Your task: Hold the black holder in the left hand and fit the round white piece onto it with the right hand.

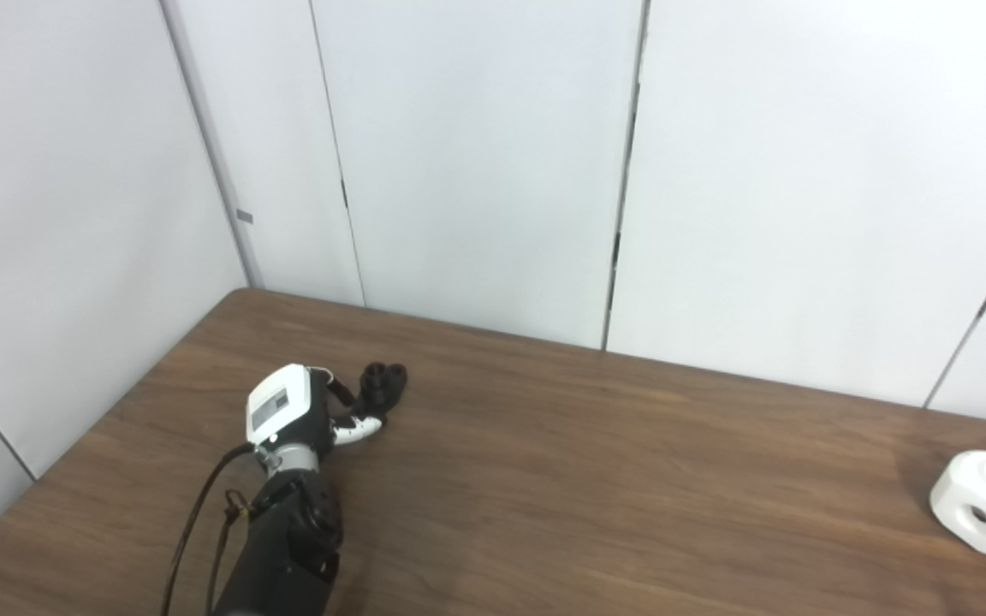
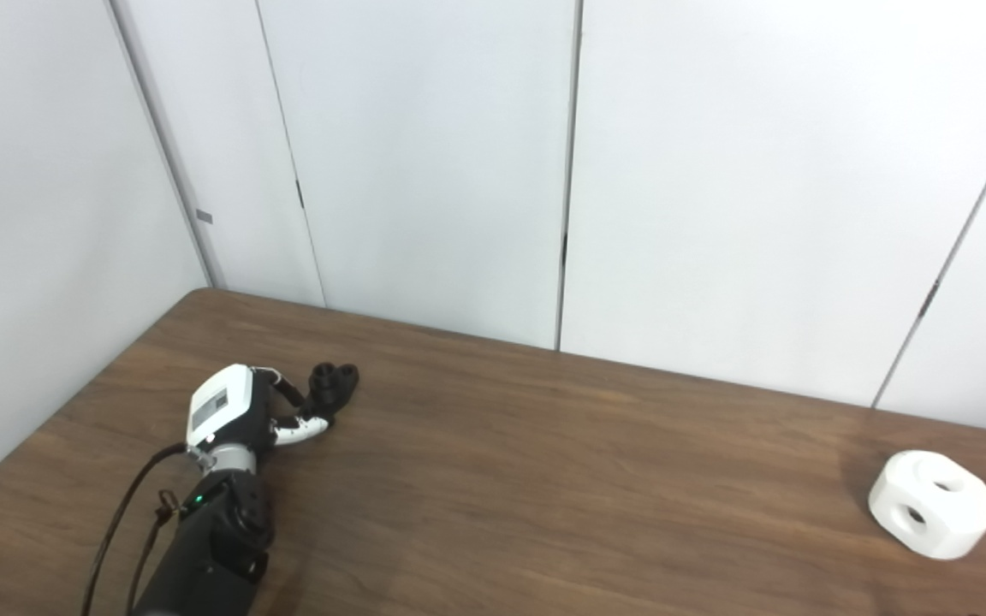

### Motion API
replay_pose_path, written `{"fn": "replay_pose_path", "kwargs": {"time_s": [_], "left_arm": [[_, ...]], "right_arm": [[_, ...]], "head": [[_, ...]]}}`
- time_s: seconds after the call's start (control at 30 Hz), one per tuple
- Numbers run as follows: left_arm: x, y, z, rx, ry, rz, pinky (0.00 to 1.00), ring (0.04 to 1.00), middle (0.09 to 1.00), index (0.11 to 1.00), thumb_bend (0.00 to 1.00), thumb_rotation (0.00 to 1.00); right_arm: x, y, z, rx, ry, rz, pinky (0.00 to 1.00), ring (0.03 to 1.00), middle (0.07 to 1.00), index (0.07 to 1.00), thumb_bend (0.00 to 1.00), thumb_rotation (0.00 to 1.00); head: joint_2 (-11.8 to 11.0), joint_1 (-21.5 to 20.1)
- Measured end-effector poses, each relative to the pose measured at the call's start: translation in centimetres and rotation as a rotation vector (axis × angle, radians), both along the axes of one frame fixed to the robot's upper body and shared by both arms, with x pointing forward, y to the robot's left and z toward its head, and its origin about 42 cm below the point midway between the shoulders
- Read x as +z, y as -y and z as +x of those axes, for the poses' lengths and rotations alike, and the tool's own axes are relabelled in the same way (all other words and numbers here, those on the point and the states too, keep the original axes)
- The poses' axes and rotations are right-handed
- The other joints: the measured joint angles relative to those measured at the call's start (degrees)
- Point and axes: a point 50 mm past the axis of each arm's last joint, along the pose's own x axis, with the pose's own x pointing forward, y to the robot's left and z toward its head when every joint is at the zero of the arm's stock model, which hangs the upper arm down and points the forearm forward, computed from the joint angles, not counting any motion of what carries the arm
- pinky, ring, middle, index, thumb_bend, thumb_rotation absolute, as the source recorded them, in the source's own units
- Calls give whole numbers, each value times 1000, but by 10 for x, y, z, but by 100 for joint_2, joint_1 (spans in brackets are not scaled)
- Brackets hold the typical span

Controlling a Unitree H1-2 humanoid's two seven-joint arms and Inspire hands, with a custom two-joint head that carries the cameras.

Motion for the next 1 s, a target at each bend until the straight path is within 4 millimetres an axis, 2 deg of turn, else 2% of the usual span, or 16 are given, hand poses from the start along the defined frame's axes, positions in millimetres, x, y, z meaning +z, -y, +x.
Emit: {"fn": "replay_pose_path", "kwargs": {"time_s": [0.13,0.17,0.2,0.27,0.43,1.0], "left_arm": [[0,0,0,-1,1,1,947,891,809,478,781,238],[0,0,0,-1,1,2,953,894,811,481,655,161],[0,0,0,-1,1,2,956,894,811,481,590,119],[0,0,0,0,4,2,958,888,804,481,537,79],[0,3,0,5,30,-10,955,891,795,481,522,48],[-1,8,1,-13,50,-40,862,882,795,483,519,45]], "right_arm": [[0,0,0,1,0,4,1000,1000,1000,1000,667,1000],[0,0,0,2,0,3,1000,1000,1000,1000,663,1000],[0,0,0,3,0,4,1000,1000,1000,1000,662,1000],[0,0,0,3,0,5,1000,1000,1000,1000,657,1000],[0,0,0,3,0,4,1000,1000,1000,1000,658,1000],[0,0,0,3,-7,6,1000,1000,984,994,669,1000]], "head": [[9,9],[9,9],[9,9],[17,0],[18,0],[44,-79]]}}
